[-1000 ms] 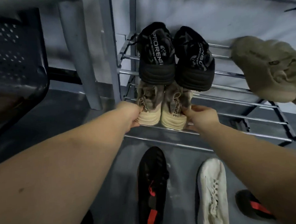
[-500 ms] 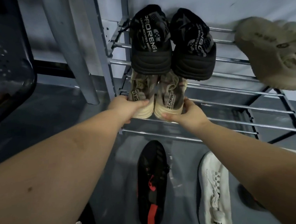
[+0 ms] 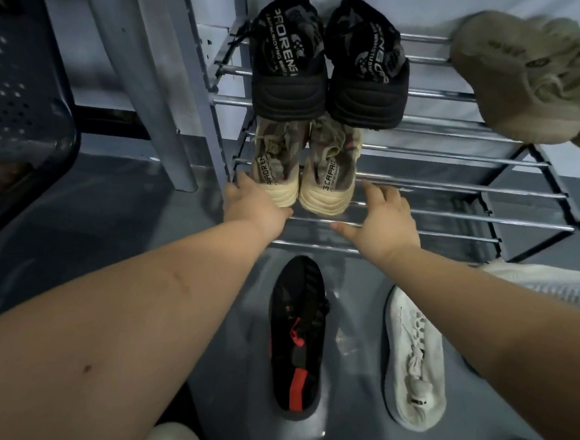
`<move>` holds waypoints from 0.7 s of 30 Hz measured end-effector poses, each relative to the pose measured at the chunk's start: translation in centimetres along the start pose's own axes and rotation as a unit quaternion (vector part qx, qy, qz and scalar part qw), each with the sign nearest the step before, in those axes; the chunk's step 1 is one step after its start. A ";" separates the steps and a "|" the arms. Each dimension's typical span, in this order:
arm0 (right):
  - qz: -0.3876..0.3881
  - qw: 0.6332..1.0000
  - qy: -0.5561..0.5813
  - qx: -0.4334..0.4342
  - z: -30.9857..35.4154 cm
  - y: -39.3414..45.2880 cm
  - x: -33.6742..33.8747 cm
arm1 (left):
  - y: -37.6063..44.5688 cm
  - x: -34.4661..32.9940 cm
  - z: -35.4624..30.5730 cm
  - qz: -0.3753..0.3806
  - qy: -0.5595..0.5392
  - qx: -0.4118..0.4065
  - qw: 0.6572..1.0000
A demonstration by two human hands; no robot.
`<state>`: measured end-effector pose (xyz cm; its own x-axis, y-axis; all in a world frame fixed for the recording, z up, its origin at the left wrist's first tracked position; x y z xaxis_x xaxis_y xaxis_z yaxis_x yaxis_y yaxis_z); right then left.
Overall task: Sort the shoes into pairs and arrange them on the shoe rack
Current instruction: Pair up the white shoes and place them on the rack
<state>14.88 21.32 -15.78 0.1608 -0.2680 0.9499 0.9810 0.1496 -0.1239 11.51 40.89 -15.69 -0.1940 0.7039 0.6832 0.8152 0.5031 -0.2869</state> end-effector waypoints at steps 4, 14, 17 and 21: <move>0.037 0.994 -0.083 0.058 -2.3 -4.3 -1.0 | -4.5 -2.3 1.2 0.058 0.201 -0.068 0.975; 0.128 0.974 -0.183 0.034 -16.2 -14.2 -0.2 | -17.4 -13.3 -6.1 0.287 0.461 -0.376 0.751; 0.123 0.977 -0.170 -0.030 -21.5 -15.9 0.9 | -18.8 -16.9 -8.4 0.301 0.459 -0.381 0.744; 0.114 0.976 -0.151 -0.104 -28.0 -17.3 1.7 | -19.8 -21.7 -10.0 0.307 0.457 -0.365 0.751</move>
<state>1.22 -8.37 -20.11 0.3692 0.0480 0.9281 0.9293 -0.0319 -0.3680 5.00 10.67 -18.09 0.5237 -0.1150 0.8441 0.7444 -0.4200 -0.5191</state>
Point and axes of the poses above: each hand's wrist, its own y-axis towards the middle knuckle, its own x-axis out of the back of the hand, z = x × y, the point moved 7 cm from there along y, towards the middle knuckle, and after that the axes turned 5 degrees about -y, right-handed, at the moved point
